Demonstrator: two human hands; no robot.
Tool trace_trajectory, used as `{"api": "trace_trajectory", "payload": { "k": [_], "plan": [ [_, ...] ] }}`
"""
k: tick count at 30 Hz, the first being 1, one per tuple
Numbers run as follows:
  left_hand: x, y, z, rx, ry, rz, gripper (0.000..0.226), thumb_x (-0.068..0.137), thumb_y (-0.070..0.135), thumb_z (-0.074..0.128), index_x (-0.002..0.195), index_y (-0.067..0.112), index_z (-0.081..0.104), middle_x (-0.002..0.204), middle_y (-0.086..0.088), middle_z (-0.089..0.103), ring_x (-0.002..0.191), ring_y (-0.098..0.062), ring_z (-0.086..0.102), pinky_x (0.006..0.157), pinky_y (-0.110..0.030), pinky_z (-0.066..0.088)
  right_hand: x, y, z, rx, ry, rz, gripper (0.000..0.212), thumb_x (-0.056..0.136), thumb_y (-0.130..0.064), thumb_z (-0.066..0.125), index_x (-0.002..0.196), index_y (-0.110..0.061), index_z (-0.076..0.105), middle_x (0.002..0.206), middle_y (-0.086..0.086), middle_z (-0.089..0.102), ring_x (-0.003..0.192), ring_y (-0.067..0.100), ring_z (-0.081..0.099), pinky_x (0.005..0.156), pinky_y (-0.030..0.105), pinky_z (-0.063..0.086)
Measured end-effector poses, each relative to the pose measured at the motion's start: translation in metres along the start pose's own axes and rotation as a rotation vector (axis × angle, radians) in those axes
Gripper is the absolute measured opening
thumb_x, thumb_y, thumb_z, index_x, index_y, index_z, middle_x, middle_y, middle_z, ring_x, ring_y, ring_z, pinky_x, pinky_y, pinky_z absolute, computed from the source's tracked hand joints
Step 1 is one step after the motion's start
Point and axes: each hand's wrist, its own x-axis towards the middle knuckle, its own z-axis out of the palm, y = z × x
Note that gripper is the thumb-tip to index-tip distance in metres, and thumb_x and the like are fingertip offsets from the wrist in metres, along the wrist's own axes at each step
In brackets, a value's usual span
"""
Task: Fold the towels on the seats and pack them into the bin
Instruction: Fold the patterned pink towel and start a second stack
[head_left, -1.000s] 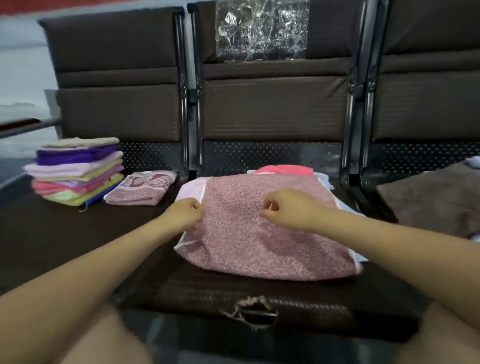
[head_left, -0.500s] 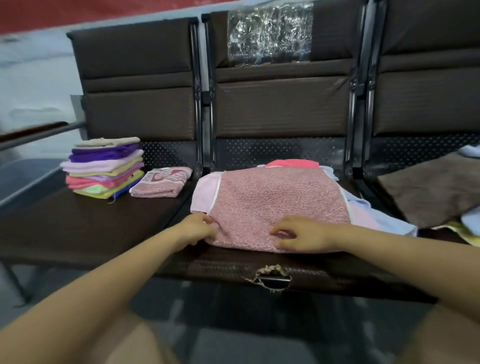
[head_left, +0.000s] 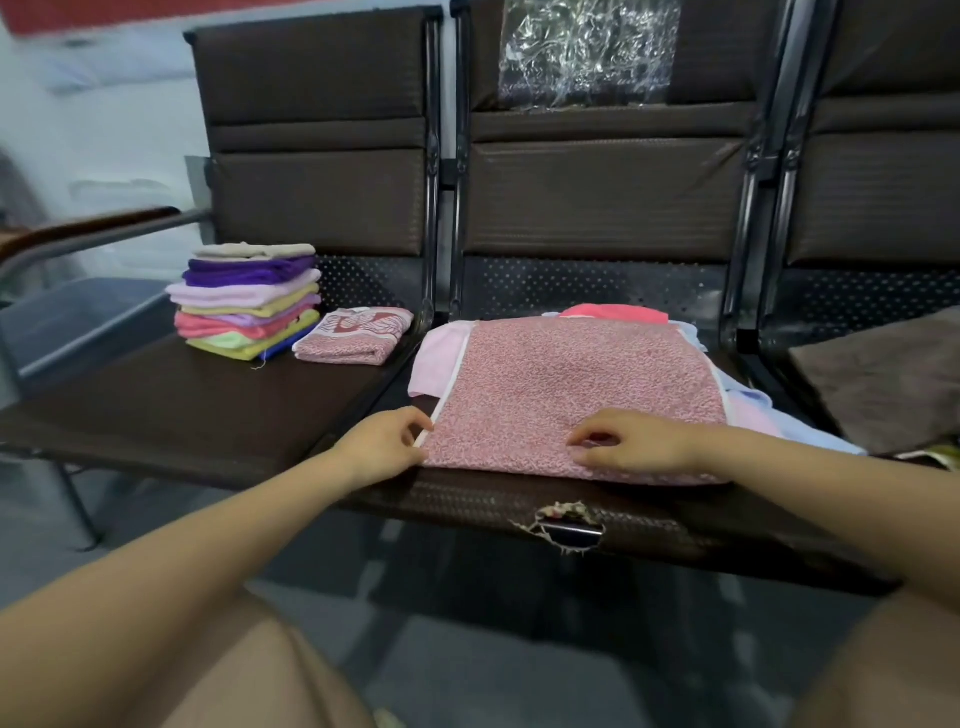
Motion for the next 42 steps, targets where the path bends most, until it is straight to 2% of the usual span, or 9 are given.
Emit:
{"api": "trace_trajectory", "payload": {
  "k": [5,12,15,18,23,29,34,38,42],
  "plan": [
    [0.003,0.019,0.002,0.275,0.071,0.028,0.033,0.084,0.023,0.064,0.117,0.025,0.058,0.112,-0.006,0.049,0.098,-0.025,0.056,0.087,-0.037,0.048,-0.011,0.017,-0.010,0.088,0.150,0.105,0.020,0.092,-0.029,0.063,0.109,-0.021,0.067,0.105,-0.005,0.067,0.095,0.012,0.060,0.084,0.025,0.045],
    [0.036,0.091,0.029,0.147,0.101,0.335,0.025,0.089,0.030,0.059,0.113,0.024,0.062,0.098,0.003,0.056,0.089,-0.015,0.055,0.076,-0.030,0.042,-0.042,0.054,-0.021,0.027,0.378,0.373,0.007,0.085,-0.022,0.065,0.085,-0.024,0.072,0.073,-0.016,0.061,0.087,0.012,0.062,0.073,0.023,0.041],
    [0.044,0.121,0.051,0.087,0.032,0.455,0.030,0.088,0.034,0.063,0.116,0.024,0.061,0.096,0.007,0.057,0.082,-0.010,0.051,0.072,-0.028,0.039,-0.054,0.066,-0.027,0.040,0.476,0.506,0.015,0.082,-0.026,0.070,0.088,-0.012,0.073,0.077,0.000,0.065,0.082,0.018,0.063,0.071,0.028,0.046],
    [0.045,0.140,0.070,0.070,-0.055,0.574,0.033,0.085,0.041,0.067,0.114,0.027,0.062,0.097,0.010,0.055,0.084,-0.006,0.051,0.077,-0.027,0.044,-0.068,0.070,-0.039,0.174,0.387,0.640,0.043,0.079,-0.040,0.075,0.084,0.002,0.069,0.073,0.016,0.065,0.059,0.020,0.055,0.056,0.028,0.046],
    [0.042,0.135,0.089,0.075,-0.148,0.675,0.032,0.084,0.051,0.062,0.110,0.033,0.064,0.098,0.013,0.055,0.091,-0.002,0.051,0.083,-0.025,0.044,-0.074,0.068,-0.029,0.335,0.199,0.703,0.024,0.083,-0.024,0.072,0.067,-0.009,0.061,0.056,0.002,0.058,0.039,0.007,0.051,0.040,0.018,0.045],
    [0.043,0.128,0.087,0.057,-0.155,0.643,0.026,0.086,0.041,0.065,0.109,0.030,0.065,0.097,0.012,0.053,0.091,-0.003,0.050,0.081,-0.020,0.042,-0.070,0.075,-0.013,0.685,0.428,0.590,0.035,0.082,0.007,0.061,0.057,-0.009,0.044,0.061,0.014,0.053,0.055,0.017,0.059,0.054,0.021,0.055],
    [0.043,0.128,0.087,0.069,-0.140,0.634,0.027,0.089,0.039,0.063,0.113,0.027,0.064,0.100,0.009,0.054,0.090,-0.002,0.049,0.077,-0.013,0.037,-0.075,0.074,-0.032,1.231,0.408,0.331,0.012,0.092,0.001,0.053,0.088,-0.005,0.063,0.089,0.012,0.067,0.080,0.020,0.066,0.077,0.025,0.059],
    [0.040,0.120,0.085,0.085,-0.175,0.656,0.046,0.082,0.064,0.050,0.116,0.034,0.060,0.103,0.016,0.051,0.096,0.002,0.047,0.085,-0.020,0.039,-0.081,0.085,-0.026,1.042,0.325,0.323,0.008,0.084,-0.002,0.061,0.091,-0.004,0.060,0.093,0.015,0.053,0.089,0.024,0.048,0.080,0.030,0.046],
    [0.035,0.111,0.083,0.067,-0.199,0.692,0.050,0.079,0.067,0.050,0.119,0.039,0.057,0.114,0.021,0.049,0.110,0.006,0.042,0.097,-0.016,0.033,-0.093,0.092,-0.017,0.353,0.256,0.496,0.005,0.084,-0.009,0.064,0.086,-0.006,0.061,0.074,0.003,0.057,0.070,0.015,0.051,0.062,0.023,0.037]
  ]
}}
